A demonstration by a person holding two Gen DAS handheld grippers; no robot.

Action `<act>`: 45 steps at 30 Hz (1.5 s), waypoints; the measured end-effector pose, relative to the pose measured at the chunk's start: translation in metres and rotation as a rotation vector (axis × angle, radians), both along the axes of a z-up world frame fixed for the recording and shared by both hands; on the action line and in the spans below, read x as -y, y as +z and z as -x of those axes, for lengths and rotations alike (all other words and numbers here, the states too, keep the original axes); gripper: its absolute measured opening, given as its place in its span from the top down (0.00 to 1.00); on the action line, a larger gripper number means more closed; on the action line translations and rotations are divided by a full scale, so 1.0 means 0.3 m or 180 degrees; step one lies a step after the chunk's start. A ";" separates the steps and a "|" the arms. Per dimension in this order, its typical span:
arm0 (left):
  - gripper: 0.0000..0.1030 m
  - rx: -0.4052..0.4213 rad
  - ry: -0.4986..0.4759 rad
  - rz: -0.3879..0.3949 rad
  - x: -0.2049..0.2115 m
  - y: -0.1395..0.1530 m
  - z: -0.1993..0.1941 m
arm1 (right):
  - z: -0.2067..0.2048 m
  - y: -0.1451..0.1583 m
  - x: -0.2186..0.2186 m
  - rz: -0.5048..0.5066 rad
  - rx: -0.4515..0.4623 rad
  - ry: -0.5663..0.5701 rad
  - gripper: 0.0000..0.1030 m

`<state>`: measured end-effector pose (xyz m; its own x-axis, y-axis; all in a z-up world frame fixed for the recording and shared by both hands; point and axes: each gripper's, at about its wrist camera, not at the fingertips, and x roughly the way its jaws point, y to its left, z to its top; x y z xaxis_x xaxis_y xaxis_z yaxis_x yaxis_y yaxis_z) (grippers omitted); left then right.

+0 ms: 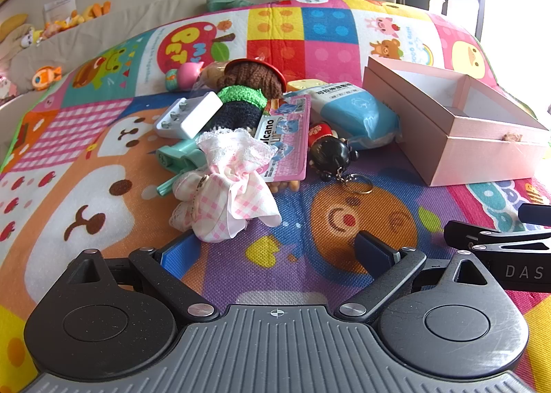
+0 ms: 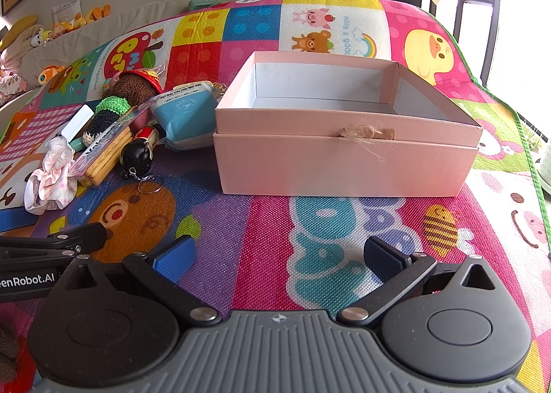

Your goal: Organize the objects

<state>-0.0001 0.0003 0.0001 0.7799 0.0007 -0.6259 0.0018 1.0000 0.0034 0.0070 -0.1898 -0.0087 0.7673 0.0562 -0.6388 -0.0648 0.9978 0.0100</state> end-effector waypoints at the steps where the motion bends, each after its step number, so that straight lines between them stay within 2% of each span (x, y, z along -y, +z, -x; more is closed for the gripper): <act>1: 0.04 0.0000 0.0000 -0.0001 0.000 0.000 0.000 | 0.000 0.001 0.000 0.0001 -0.0001 0.0000 0.00; 35: 0.03 -0.0009 -0.0055 -0.0047 0.007 0.000 -0.004 | 0.009 -0.007 0.003 -0.0037 0.0000 0.0007 0.00; 45: 0.03 -0.0005 -0.0063 -0.0053 0.019 -0.001 -0.004 | 0.013 -0.007 0.013 -0.0020 -0.0056 0.0155 0.00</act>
